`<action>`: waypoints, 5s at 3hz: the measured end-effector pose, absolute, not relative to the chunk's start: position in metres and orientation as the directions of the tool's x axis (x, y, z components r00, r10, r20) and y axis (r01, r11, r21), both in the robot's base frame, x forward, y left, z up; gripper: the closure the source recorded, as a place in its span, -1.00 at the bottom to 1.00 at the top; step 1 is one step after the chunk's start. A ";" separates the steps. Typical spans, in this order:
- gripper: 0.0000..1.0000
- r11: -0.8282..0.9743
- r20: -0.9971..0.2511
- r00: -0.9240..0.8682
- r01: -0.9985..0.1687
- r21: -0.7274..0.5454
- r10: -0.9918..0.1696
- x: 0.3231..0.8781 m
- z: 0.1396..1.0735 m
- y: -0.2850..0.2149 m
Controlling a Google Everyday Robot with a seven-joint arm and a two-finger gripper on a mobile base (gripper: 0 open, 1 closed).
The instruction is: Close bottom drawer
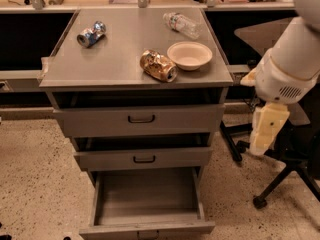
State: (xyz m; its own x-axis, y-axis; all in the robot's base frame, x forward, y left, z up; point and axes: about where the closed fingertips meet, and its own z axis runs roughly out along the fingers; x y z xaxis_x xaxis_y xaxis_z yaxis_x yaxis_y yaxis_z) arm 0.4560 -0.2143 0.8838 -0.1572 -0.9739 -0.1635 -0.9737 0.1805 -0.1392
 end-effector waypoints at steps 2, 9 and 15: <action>-1.00 0.205 -0.199 -0.202 -0.979 0.008 -0.959 0.426 0.745 -0.220; -1.00 0.066 -0.457 0.013 -0.985 -0.158 -0.889 0.452 0.524 -0.099; -0.20 0.068 -0.642 0.008 -0.993 -0.094 -0.766 0.455 0.303 -0.121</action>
Offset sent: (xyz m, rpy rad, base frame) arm -0.0159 -0.0039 -0.1038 0.0619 0.0932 -0.0162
